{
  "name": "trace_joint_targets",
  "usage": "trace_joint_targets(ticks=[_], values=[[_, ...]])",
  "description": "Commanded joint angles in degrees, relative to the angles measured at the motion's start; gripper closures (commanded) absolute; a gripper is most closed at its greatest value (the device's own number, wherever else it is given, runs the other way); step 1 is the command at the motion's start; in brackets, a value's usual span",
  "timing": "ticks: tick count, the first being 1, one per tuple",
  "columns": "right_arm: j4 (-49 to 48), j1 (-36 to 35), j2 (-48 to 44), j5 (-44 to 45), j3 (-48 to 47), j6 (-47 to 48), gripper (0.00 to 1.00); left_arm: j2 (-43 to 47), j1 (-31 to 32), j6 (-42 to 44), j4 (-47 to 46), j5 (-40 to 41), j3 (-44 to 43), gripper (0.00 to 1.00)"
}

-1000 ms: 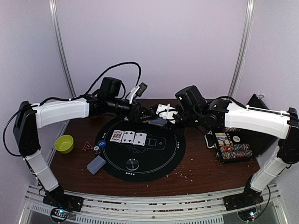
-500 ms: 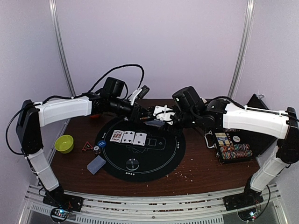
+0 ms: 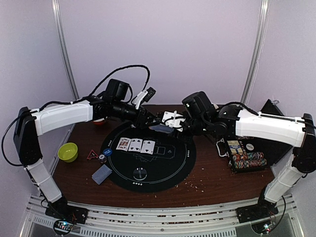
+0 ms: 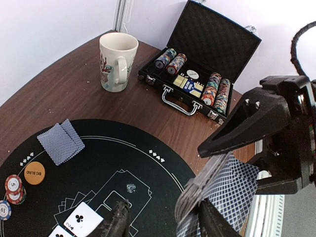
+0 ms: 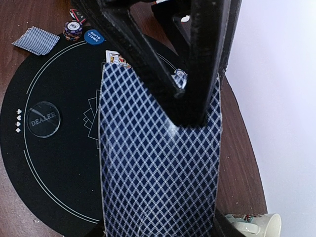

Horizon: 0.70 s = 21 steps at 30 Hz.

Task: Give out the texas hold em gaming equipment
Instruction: Pick up the poker card from the face-down deck piles.

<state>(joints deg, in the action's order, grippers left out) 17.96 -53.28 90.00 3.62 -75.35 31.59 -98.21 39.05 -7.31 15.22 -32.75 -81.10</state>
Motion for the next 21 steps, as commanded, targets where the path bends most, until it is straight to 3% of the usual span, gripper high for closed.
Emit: trace_joint_targets(ticks=[1,4,15,21], values=[[-1.3,-0.2,-1.7,0.8,0.7,0.2,0.52,2.9,-0.2,1.6,-0.1,-0.7,0.6,0.54],[-1.4,-0.2,-1.6,0.8,0.6,0.3,0.52,3.1,-0.3,2.0,0.0,-1.5,1.1,0.66],[-1.2,-0.1,-1.6,1.4,0.6,0.5,0.52,3.9,-0.2,3.5,2.0,-3.2,1.0,0.94],[-1.2,0.5,-2.1,1.8,1.2,0.2,0.52,5.4,-0.3,4.6,3.0,-2.6,1.2,1.00]])
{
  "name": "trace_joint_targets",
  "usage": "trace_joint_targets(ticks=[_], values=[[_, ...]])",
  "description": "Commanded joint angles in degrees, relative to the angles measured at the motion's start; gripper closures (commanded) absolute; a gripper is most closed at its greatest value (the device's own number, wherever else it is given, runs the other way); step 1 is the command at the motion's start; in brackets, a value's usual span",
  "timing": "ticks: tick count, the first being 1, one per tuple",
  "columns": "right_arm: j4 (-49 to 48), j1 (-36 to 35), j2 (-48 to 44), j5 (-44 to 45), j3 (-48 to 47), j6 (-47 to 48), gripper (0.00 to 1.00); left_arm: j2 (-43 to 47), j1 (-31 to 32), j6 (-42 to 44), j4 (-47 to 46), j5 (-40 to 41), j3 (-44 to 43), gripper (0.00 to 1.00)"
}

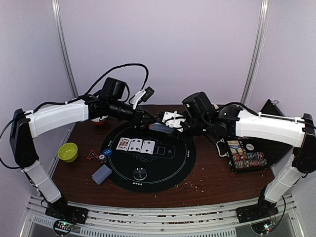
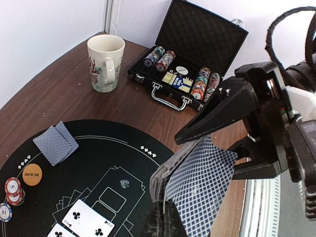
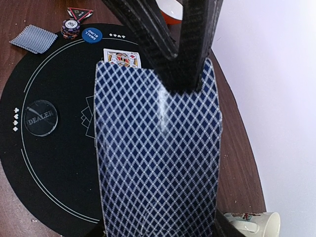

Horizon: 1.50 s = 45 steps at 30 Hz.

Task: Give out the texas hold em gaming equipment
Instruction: Pick up the poker card from the face-down deck piles, then place the poker card in the community card area.

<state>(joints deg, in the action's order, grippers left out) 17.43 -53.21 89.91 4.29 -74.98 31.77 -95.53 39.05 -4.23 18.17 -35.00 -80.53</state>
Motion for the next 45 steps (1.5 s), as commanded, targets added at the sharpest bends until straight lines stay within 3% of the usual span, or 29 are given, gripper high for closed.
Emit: trace_joint_targets(ticks=[1,18,23,26,29,34,45], values=[[-0.7,0.7,-2.0,1.2,1.0,0.0,0.52,2.9,-0.3,1.7,0.2,-0.1,0.7,1.00],[-2.2,4.8,-4.2,0.4,3.9,-1.7,0.52,6.8,-2.0,1.5,-2.0,-2.5,1.9,1.00],[-2.1,6.7,-4.8,0.6,4.4,-2.9,0.52,9.2,-4.5,1.2,-1.7,1.3,2.4,1.00],[-2.1,7.5,-5.1,1.9,4.7,-3.7,0.52,10.2,-6.1,-3.5,-2.7,7.3,3.4,1.00],[-2.3,8.1,-5.4,3.4,5.0,-4.5,0.52,11.2,-6.2,-13.0,-6.1,18.3,7.5,1.00],[-2.5,8.5,-5.7,4.8,5.1,-6.0,0.52,11.4,-3.9,-31.5,-26.1,24.1,23.3,1.00],[-2.0,8.5,-7.4,4.8,5.5,-6.8,0.52,-5.2,5.3,-46.3,-36.7,40.4,21.9,1.00]])
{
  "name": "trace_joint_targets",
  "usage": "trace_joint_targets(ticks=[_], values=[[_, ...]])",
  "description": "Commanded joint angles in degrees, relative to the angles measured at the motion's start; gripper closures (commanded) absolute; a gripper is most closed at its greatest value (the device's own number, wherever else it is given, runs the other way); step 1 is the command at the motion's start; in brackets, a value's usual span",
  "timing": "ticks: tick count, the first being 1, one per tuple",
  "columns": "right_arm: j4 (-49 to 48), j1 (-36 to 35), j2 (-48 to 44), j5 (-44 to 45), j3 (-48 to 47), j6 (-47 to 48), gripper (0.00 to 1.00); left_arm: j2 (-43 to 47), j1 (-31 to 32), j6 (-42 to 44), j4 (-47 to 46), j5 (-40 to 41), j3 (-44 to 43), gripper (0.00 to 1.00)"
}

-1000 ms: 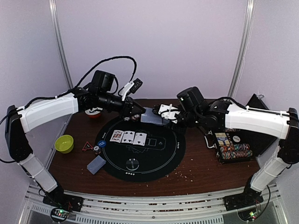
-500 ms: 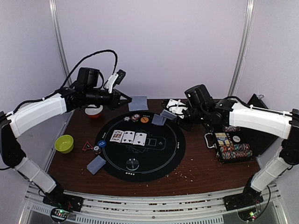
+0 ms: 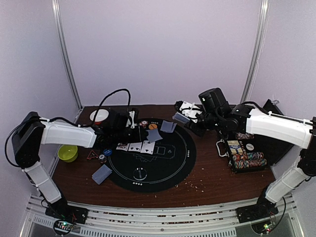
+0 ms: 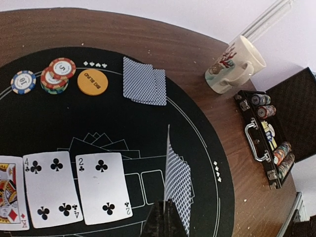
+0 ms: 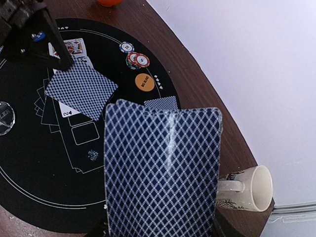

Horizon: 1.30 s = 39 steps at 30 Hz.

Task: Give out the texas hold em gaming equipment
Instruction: Place the poker card in the community card area.

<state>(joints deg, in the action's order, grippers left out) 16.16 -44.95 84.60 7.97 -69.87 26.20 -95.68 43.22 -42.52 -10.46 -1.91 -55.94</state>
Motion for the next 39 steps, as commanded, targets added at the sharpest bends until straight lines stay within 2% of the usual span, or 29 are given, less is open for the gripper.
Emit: trace_joint_targets(ticks=[1,8,12,15,20,25,30,33,39], values=[[-0.7,0.2,-2.3,1.1,0.5,-1.2,0.52,-7.4,1.7,-8.9,-8.1,8.5,-3.3,1.00],[-0.2,0.2,-3.4,1.3,1.1,-0.7,0.52,-18.0,3.9,-12.4,-6.9,11.2,-10.0,1.00],[-0.1,0.2,-3.6,1.4,1.1,-0.6,0.52,-21.0,4.6,-13.0,-4.8,9.4,-11.7,1.00],[-0.1,0.2,-3.9,1.4,1.2,-0.4,0.52,-20.3,5.0,-11.8,-2.4,8.8,-11.5,0.87],[-0.2,0.2,-3.7,1.5,0.9,0.0,0.52,-18.6,5.3,-8.5,0.4,3.0,-9.6,0.81],[-0.5,0.2,-3.6,1.3,0.9,-0.1,0.52,-17.6,5.3,-5.6,2.2,-4.8,-8.9,0.81],[-0.5,0.2,-3.5,1.1,1.0,-0.2,0.52,-15.7,5.3,-1.0,6.3,-9.5,-11.1,0.66],[-0.6,0.2,-3.5,1.0,0.9,-0.2,0.52,-15.3,5.0,2.0,10.1,-8.8,-12.9,0.58],[-0.6,0.1,-3.7,0.8,1.0,-0.3,0.52,-17.6,1.7,4.0,11.4,-8.2,-16.3,0.57]])
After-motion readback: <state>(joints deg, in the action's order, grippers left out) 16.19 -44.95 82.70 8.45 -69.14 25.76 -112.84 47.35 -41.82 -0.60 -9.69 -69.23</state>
